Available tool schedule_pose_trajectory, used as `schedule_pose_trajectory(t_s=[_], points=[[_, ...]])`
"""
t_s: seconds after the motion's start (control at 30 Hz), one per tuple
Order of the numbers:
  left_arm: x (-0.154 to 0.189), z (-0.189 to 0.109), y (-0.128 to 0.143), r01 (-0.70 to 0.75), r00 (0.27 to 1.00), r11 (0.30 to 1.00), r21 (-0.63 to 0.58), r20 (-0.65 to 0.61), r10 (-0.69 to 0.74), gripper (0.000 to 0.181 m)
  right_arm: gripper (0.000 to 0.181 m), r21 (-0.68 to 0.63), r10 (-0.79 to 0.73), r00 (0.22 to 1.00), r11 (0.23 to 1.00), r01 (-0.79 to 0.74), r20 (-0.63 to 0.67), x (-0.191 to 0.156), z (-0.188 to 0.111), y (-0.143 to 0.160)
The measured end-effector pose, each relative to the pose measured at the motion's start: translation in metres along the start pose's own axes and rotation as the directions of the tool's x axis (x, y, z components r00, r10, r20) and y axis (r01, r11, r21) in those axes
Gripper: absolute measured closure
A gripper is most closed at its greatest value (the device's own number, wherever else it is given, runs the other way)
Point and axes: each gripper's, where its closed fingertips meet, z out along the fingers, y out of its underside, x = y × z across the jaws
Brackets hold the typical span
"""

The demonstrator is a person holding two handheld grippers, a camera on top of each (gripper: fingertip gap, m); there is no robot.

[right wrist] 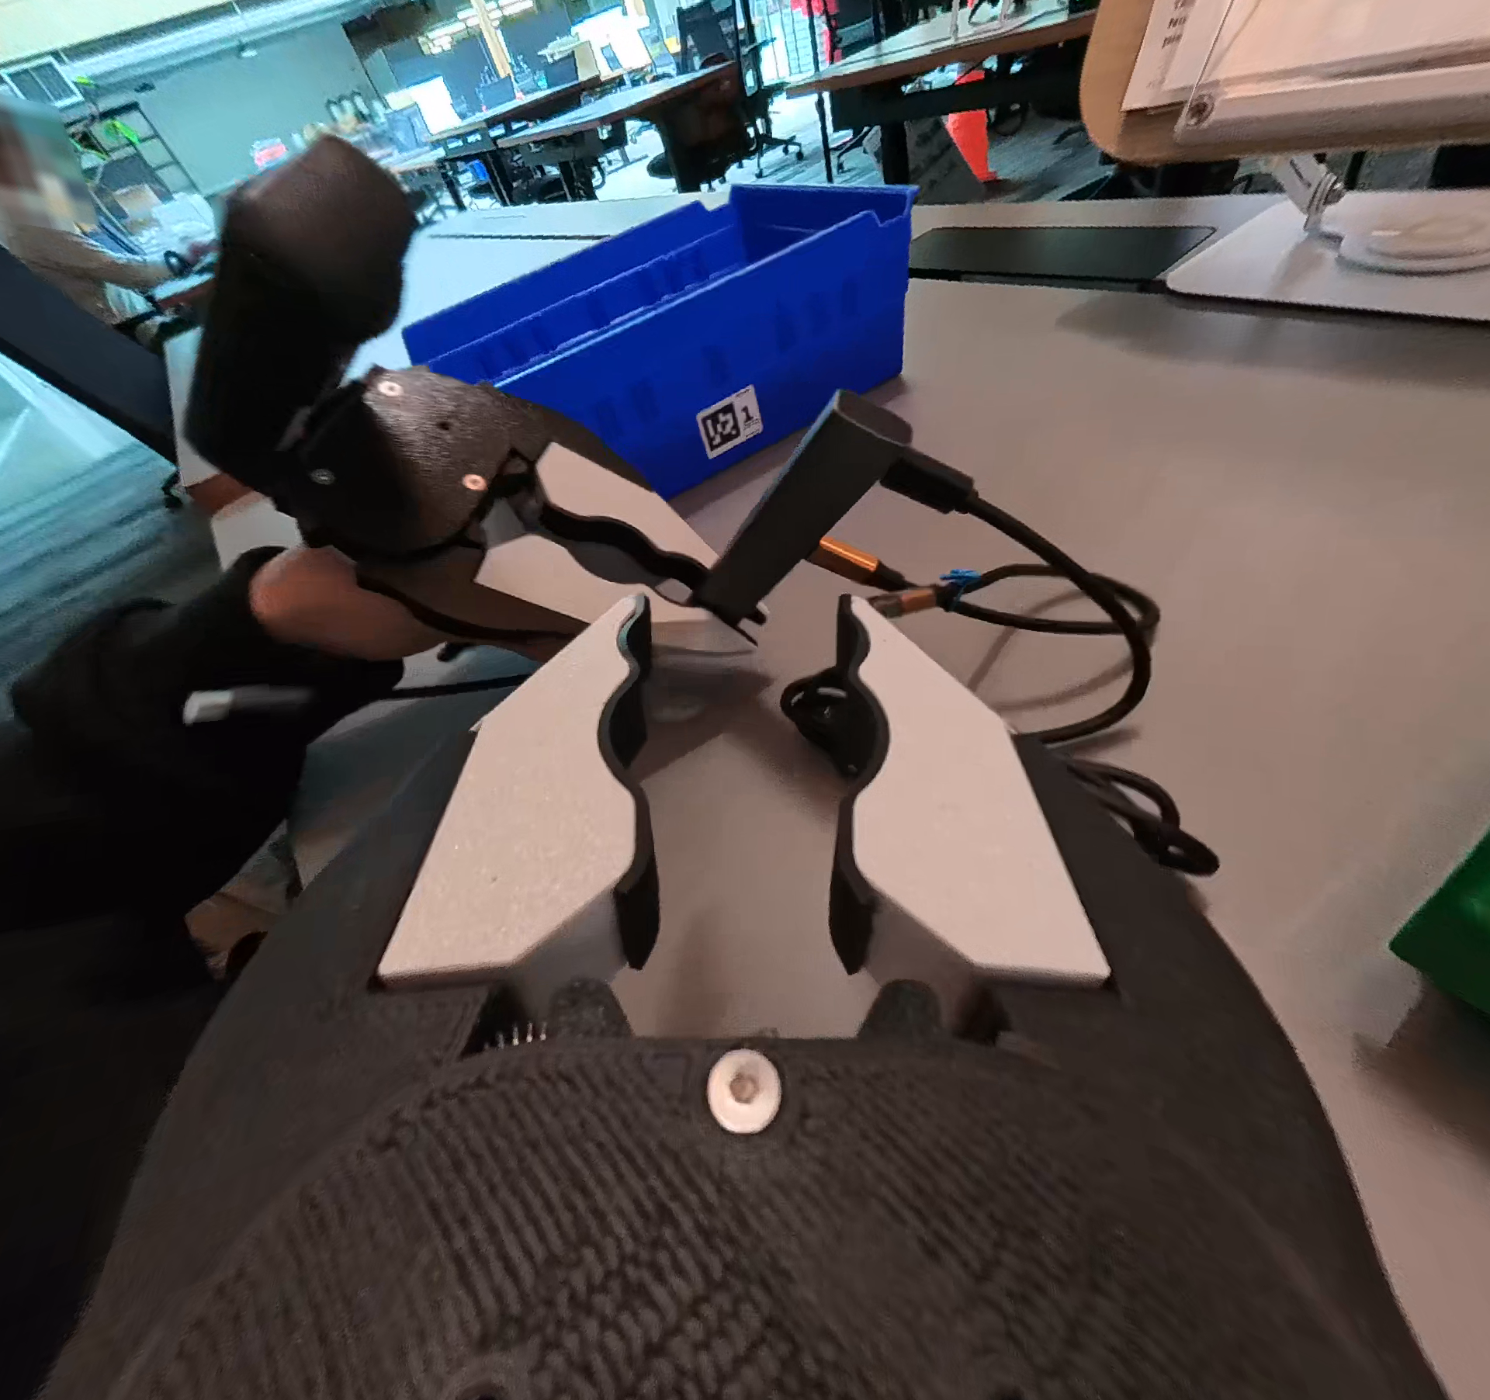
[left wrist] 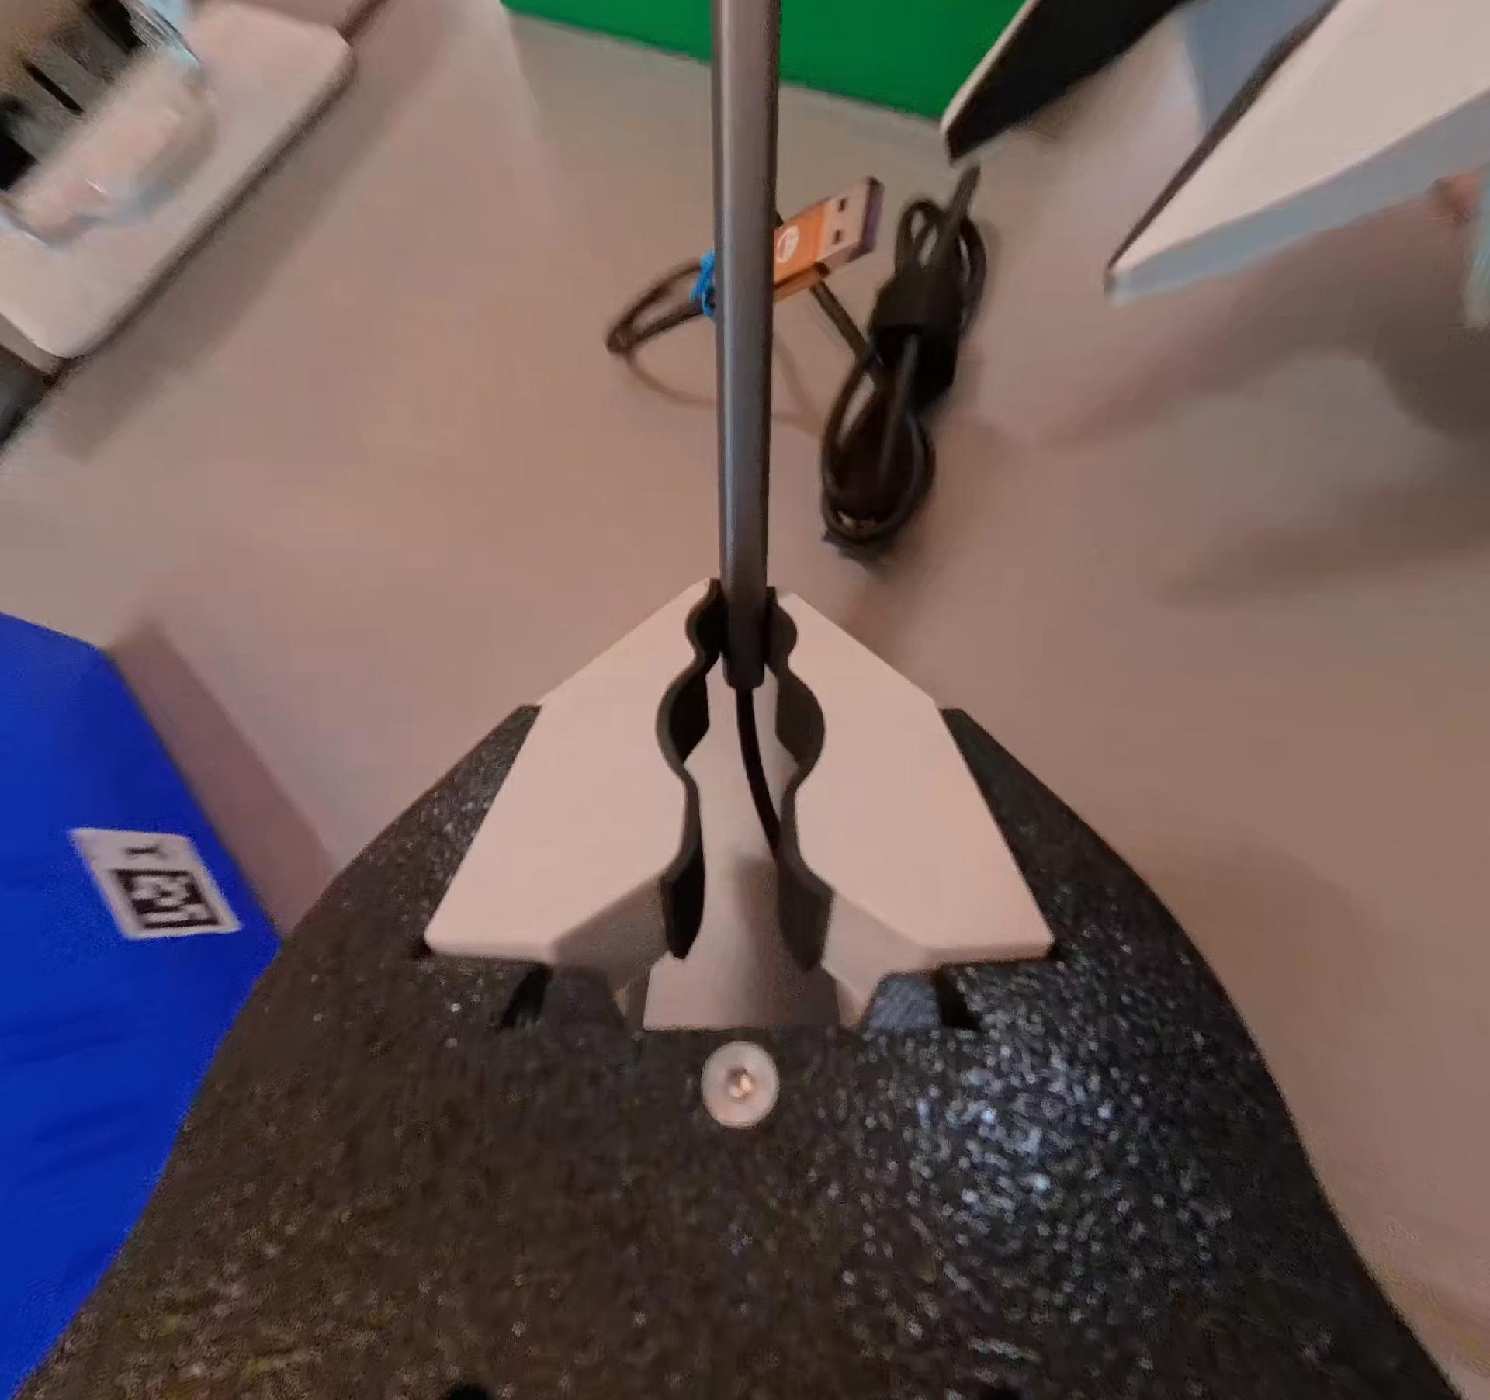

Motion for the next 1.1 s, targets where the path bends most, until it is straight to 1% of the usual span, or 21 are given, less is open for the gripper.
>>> schedule_pose_trajectory(t_s=[0.03,0.1,0.17,0.2,0.27,0.33,0.37,0.4,0.43,0.47,0.53,0.57,0.6,0.63,0.7,0.73,0.83,0.9,0.97,1.03,1.1], points=[[-0.002,-0.007,-0.009,0.011,1.000,0.999,0.045,0.013,-0.012,0.174,0.134,0.017,0.000,1.000,1.000,0.000,-0.004,-0.001,0.002,-0.003],[0.003,-0.019,-0.025,0.037,0.999,0.991,0.128,-0.020,-0.035,0.174,0.129,0.064,0.012,1.000,0.998,-0.012,-0.003,-0.005,0.006,-0.012],[0.010,-0.027,-0.029,0.074,0.994,0.988,0.135,-0.091,-0.062,0.174,0.127,0.121,-0.034,0.999,0.992,0.037,-0.032,-0.008,0.010,-0.025],[0.011,-0.031,-0.029,0.096,0.990,0.987,0.132,-0.116,-0.081,0.174,0.127,0.136,-0.087,0.994,0.986,0.095,-0.068,-0.007,0.009,-0.030],[0.008,-0.038,-0.029,0.138,0.982,0.980,0.141,-0.149,-0.117,0.174,0.124,0.102,-0.227,0.958,0.964,0.247,-0.174,0.001,0.001,-0.039],[0.009,-0.043,-0.029,0.199,0.962,0.969,0.148,-0.216,-0.165,0.174,0.112,0.079,-0.359,0.892,0.916,0.393,-0.276,0.009,-0.015,-0.056],[0.010,-0.045,-0.029,0.233,0.948,0.960,0.153,-0.256,-0.189,0.174,0.107,0.085,-0.406,0.856,0.888,0.453,-0.320,0.013,-0.024,-0.068],[0.013,-0.047,-0.029,0.267,0.928,0.952,0.151,-0.308,-0.211,0.174,0.107,0.093,-0.436,0.831,0.865,0.492,-0.346,0.015,-0.030,-0.077],[0.017,-0.049,-0.030,0.295,0.906,0.944,0.148,-0.358,-0.227,0.174,0.108,0.102,-0.443,0.829,0.859,0.501,-0.340,0.017,-0.032,-0.084],[0.021,-0.051,-0.032,0.319,0.884,0.936,0.146,-0.403,-0.238,0.174,0.106,0.108,-0.437,0.849,0.868,0.484,-0.295,0.015,-0.029,-0.084],[0.032,-0.056,-0.031,0.342,0.833,0.932,0.123,-0.498,-0.240,0.174,0.102,0.085,-0.425,0.898,0.897,0.435,-0.111,0.002,-0.014,-0.073],[0.036,-0.059,-0.031,0.344,0.815,0.931,0.120,-0.531,-0.233,0.174,0.102,0.084,-0.413,0.910,0.906,0.415,-0.031,-0.004,-0.007,-0.069],[0.039,-0.062,-0.030,0.336,0.802,0.935,0.117,-0.556,-0.219,0.174,0.104,0.095,-0.390,0.921,0.918,0.386,0.023,-0.007,0.000,-0.067],[0.042,-0.064,-0.028,0.320,0.795,0.940,0.116,-0.573,-0.200,0.174,0.112,0.111,-0.366,0.928,0.927,0.357,0.071,-0.011,0.005,-0.068],[0.042,-0.068,-0.026,0.303,0.793,0.944,0.131,-0.584,-0.173,0.174,0.147,0.131,-0.330,0.923,0.942,0.309,0.196,-0.023,0.010,-0.066],[0.040,-0.069,-0.024,0.300,0.795,0.945,0.128,-0.581,-0.174,0.174,0.161,0.109,-0.308,0.914,0.951,0.289,0.265,-0.029,0.012,-0.060],[0.036,-0.076,-0.026,0.307,0.789,0.936,0.173,-0.597,-0.148,0.174,0.166,0.080,-0.238,0.902,0.971,0.224,0.361,-0.034,0.009,-0.054],[0.035,-0.080,-0.031,0.337,0.772,0.922,0.189,-0.616,-0.156,0.174,0.165,0.117,-0.222,0.901,0.975,0.191,0.373,-0.033,0.005,-0.057],[0.040,-0.082,-0.029,0.313,0.762,0.930,0.193,-0.636,-0.124,0.174,0.164,0.166,-0.237,0.889,0.969,0.185,0.392,-0.034,-0.001,-0.057],[0.044,-0.085,-0.029,0.297,0.752,0.932,0.207,-0.652,-0.095,0.174,0.168,0.160,-0.202,0.860,0.977,0.143,0.468,-0.043,-0.008,-0.054],[0.046,-0.088,-0.030,0.322,0.725,0.926,0.198,-0.680,-0.107,0.174,0.164,0.176,-0.208,0.862,0.974,0.141,0.463,-0.042,-0.010,-0.053]])
